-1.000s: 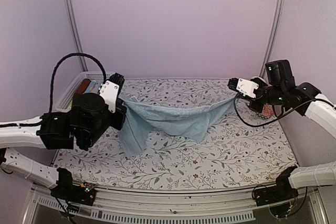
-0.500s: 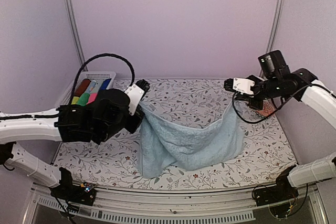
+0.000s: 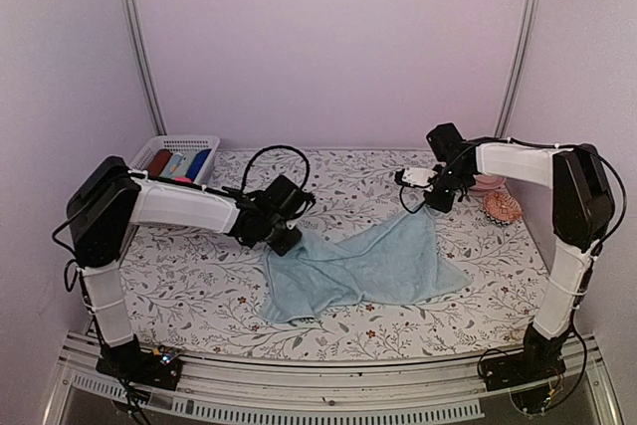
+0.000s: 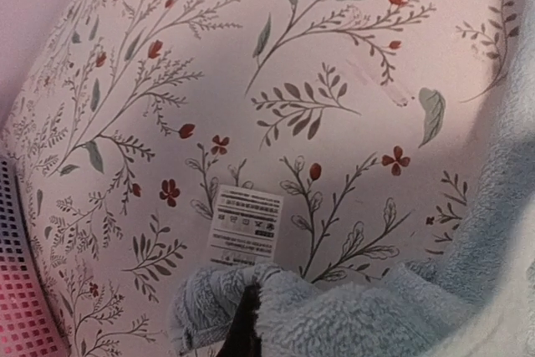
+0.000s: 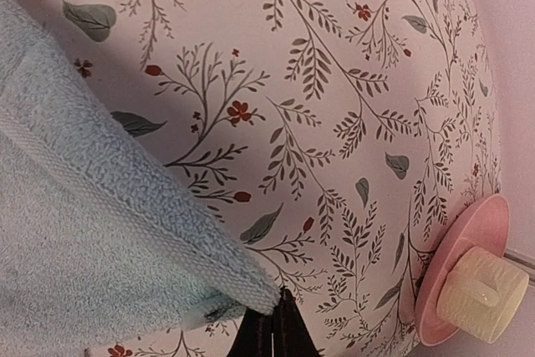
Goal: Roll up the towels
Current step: Flatten out the towel at the center of the board.
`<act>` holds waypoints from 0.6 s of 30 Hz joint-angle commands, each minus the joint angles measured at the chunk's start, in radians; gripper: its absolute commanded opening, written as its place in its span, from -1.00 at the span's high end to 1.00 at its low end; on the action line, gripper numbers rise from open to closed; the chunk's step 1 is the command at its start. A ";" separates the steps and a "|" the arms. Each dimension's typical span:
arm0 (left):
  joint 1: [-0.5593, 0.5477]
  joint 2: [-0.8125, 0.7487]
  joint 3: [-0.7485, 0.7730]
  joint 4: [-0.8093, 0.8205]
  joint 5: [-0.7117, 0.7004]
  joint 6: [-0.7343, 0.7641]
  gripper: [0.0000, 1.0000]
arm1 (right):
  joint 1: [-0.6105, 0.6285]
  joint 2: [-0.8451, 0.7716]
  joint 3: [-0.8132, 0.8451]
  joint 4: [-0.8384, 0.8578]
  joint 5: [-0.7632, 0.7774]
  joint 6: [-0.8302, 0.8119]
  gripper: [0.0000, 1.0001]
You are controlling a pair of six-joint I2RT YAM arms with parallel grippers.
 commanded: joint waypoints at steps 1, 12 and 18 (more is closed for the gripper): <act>0.025 0.045 0.061 0.032 0.109 0.043 1.00 | -0.006 0.057 0.049 0.097 0.132 0.073 0.95; 0.111 -0.131 -0.073 0.108 0.210 0.031 -0.55 | -0.022 0.069 -0.004 0.173 0.140 0.116 0.95; 0.201 -0.242 -0.140 0.088 0.362 0.032 -0.80 | -0.025 0.086 -0.016 0.193 0.115 0.138 0.94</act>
